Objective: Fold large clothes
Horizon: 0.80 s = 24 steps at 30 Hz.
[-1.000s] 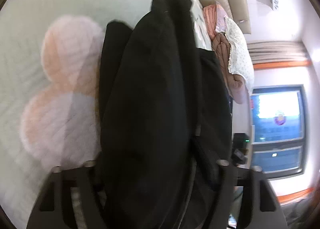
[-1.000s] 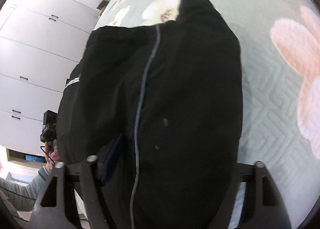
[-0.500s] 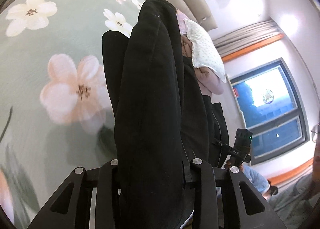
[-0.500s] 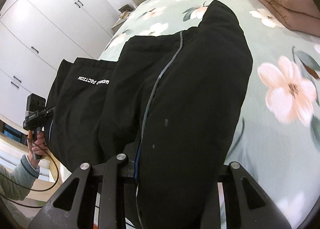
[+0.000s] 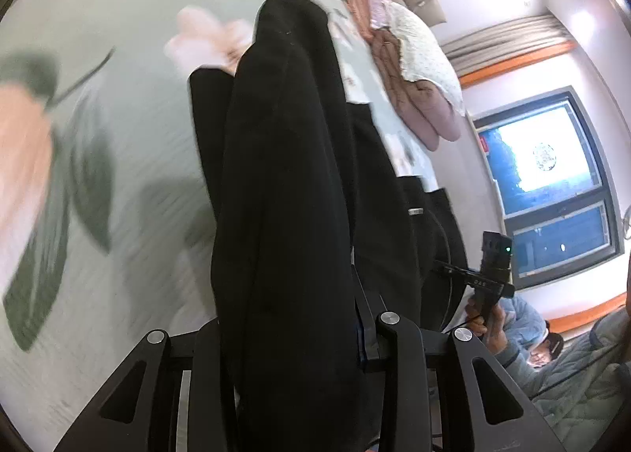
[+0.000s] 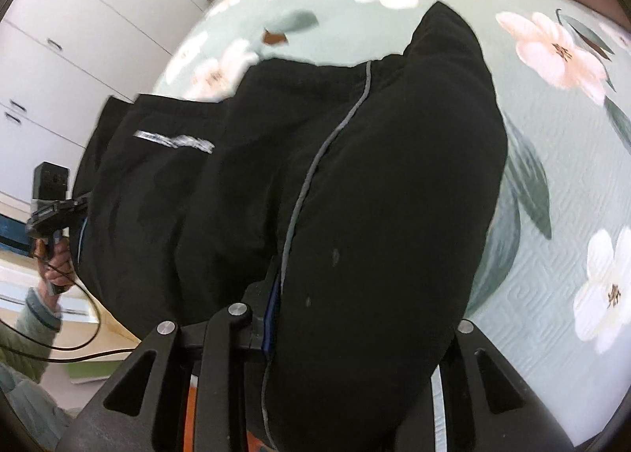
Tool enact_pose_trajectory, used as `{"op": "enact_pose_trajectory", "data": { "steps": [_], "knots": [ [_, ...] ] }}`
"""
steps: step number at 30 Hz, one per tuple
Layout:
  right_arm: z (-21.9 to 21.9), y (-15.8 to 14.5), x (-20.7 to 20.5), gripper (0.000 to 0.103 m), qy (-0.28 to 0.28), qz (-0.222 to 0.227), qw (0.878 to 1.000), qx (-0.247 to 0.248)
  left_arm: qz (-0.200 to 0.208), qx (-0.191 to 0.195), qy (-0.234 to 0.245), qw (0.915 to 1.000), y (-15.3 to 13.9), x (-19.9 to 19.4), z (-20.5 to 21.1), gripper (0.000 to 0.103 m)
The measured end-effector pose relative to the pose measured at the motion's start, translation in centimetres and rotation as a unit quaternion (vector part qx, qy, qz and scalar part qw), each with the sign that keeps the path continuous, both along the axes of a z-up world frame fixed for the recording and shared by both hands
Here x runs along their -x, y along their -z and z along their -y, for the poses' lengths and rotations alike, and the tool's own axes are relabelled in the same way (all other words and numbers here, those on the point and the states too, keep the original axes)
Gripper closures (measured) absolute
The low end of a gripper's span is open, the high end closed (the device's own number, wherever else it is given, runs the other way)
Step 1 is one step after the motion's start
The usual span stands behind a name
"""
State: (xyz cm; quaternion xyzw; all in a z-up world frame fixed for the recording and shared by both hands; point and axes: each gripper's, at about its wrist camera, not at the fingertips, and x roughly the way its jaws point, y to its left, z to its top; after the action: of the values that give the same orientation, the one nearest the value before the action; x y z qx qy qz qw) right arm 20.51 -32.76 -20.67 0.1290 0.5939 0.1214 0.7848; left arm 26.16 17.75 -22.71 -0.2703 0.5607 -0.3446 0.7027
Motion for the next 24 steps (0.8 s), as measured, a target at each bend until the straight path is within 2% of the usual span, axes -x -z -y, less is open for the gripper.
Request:
{"op": "enact_pose_trajectory", "data": {
  "steps": [3, 6, 8, 9, 10, 11, 13, 14, 15, 17, 19, 20, 22, 24],
  "knots": [
    [1.1, 1.2, 0.9, 0.060, 0.025, 0.020, 0.999, -0.005, -0.007, 0.037, -0.028, 0.9989, 3.3, 0.5, -2.0, 0.065],
    [4.4, 1.7, 0.7, 0.042, 0.057, 0.033, 0.998, 0.003, -0.014, 0.026, -0.054, 0.9981, 6.1, 0.8, -3.4, 0.059],
    [5.6, 2.8, 1.7, 0.035, 0.118, 0.014, 0.993, 0.000, 0.005, 0.043, -0.079, 0.9960, 6.2, 2.3, -5.0, 0.057],
    [6.3, 3.3, 2.8, 0.034, 0.145, 0.004, 0.989, -0.018, 0.012, 0.037, -0.096, 0.9946, 5.9, 3.0, -5.7, 0.057],
    [8.1, 3.6, 4.6, 0.034, 0.174, 0.002, 0.984, -0.048, 0.020, 0.022, -0.111, 0.9934, 5.1, 3.7, -6.3, 0.057],
    [9.7, 3.5, 6.3, 0.034, 0.200, 0.007, 0.978, -0.057, 0.036, -0.013, -0.132, 0.9905, 3.7, 5.0, -7.2, 0.057],
    [10.7, 1.9, 9.3, 0.028, 0.253, 0.013, 0.967, -0.029, 0.062, -0.080, -0.159, 0.9821, 0.8, 6.9, -7.6, 0.059],
    [10.7, 0.7, 10.5, 0.028, 0.260, 0.021, 0.965, -0.011, 0.081, -0.123, -0.160, 0.9761, -1.3, 7.8, -7.3, 0.059],
    [10.5, -0.4, 11.2, 0.028, 0.257, 0.035, 0.966, 0.003, 0.104, -0.149, -0.152, 0.9716, -3.0, 8.5, -6.6, 0.059],
    [8.7, -3.0, 12.0, 0.028, 0.240, 0.073, 0.967, 0.046, 0.148, -0.169, -0.139, 0.9644, -6.0, 9.7, -4.9, 0.059],
    [6.8, -3.8, 11.8, 0.028, 0.221, 0.095, 0.967, 0.086, 0.178, -0.170, -0.130, 0.9605, -7.1, 10.4, -3.3, 0.058],
    [5.1, -3.9, 11.6, 0.028, 0.206, 0.102, 0.966, 0.115, 0.186, -0.182, -0.126, 0.9572, -7.1, 10.5, -1.9, 0.058],
    [2.0, -2.9, 11.3, 0.028, 0.175, 0.113, 0.962, 0.178, 0.178, -0.229, -0.119, 0.9495, -5.5, 10.1, 0.7, 0.058],
    [-0.8, -0.3, 9.6, 0.028, 0.152, 0.095, 0.954, 0.240, 0.160, -0.282, -0.117, 0.9388, -3.4, 10.1, 2.4, 0.058]
  ]
}}
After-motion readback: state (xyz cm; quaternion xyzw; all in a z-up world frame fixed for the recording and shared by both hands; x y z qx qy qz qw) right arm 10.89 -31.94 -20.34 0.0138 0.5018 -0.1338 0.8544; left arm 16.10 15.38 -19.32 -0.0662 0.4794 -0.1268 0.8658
